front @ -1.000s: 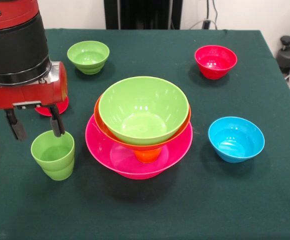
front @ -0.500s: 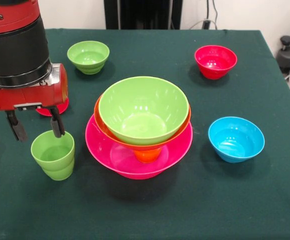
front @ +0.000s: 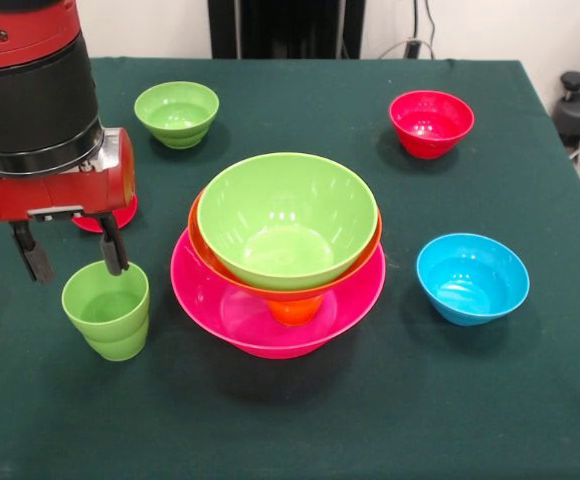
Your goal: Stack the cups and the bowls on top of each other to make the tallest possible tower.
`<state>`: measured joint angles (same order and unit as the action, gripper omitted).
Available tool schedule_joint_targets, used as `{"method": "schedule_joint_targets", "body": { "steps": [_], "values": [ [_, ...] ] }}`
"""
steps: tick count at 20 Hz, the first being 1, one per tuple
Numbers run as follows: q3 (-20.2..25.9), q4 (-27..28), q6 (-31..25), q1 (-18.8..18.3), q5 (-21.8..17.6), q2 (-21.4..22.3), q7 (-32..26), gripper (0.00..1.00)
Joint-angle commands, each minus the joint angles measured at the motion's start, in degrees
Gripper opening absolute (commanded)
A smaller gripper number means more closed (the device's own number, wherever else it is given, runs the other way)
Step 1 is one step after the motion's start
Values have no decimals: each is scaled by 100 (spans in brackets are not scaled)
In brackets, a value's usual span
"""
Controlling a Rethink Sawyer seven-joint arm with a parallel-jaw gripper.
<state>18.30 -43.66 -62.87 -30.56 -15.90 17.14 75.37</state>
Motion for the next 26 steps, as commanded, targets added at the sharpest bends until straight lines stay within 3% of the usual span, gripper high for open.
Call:
{"method": "schedule_joint_targets", "body": {
  "steps": [1, 26],
  "values": [
    [79, -271, 171, 192, -572, -229, -1039, 100],
    [207, 223, 18, 268, -624, -538, -949, 100]
  ]
}}
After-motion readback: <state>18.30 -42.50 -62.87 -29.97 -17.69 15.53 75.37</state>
